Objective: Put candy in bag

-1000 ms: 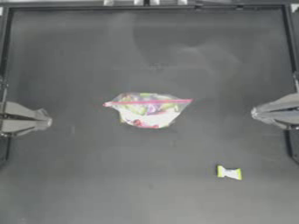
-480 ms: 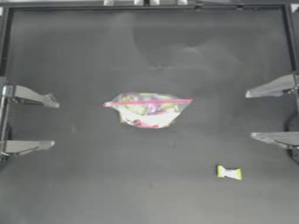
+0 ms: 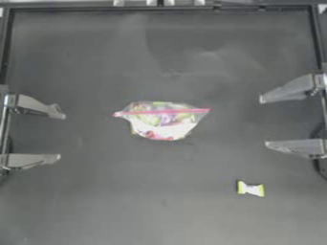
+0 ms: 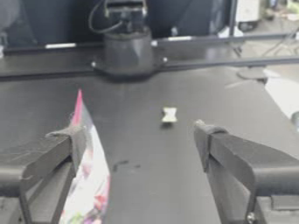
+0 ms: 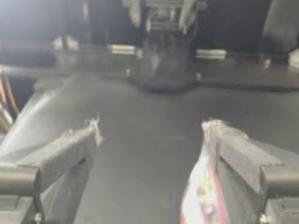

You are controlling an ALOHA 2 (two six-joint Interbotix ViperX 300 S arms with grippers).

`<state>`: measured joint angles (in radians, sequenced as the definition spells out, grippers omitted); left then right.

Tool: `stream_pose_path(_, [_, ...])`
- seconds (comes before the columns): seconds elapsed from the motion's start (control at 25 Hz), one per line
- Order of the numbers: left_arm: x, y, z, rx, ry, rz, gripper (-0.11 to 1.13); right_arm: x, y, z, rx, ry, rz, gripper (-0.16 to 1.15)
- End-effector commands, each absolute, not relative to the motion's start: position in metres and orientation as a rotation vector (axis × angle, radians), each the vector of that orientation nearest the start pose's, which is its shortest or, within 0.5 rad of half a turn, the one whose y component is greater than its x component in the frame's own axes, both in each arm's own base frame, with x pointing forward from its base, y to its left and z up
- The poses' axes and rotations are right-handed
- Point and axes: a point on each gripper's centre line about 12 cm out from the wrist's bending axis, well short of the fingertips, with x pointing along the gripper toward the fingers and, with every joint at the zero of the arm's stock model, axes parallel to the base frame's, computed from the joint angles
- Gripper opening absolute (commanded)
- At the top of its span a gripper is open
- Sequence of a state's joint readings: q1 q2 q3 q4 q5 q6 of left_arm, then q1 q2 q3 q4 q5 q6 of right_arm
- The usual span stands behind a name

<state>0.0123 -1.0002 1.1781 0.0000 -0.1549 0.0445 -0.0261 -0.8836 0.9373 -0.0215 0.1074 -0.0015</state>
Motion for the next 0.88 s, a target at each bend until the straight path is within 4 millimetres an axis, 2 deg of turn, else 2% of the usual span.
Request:
stream_pose_path(0.04, [0.197, 0.003, 0.283, 0.043, 0.040, 0.013, 1.01, 0.235, -0.017, 0.349, -0.011, 0.246, -0.073, 1.00])
stream_pose_path(0.52, [0.197, 0.006, 0.280, 0.041, 0.063, 0.028, 1.01, 0.277, -0.036, 0.374, 0.002, 0.515, -0.127, 1.00])
stream_pose_path(0.88, [0.197, 0.007, 0.275, 0.039, 0.076, 0.034, 1.01, 0.314, -0.047, 0.378, -0.039, 0.686, -0.149, 1.00])
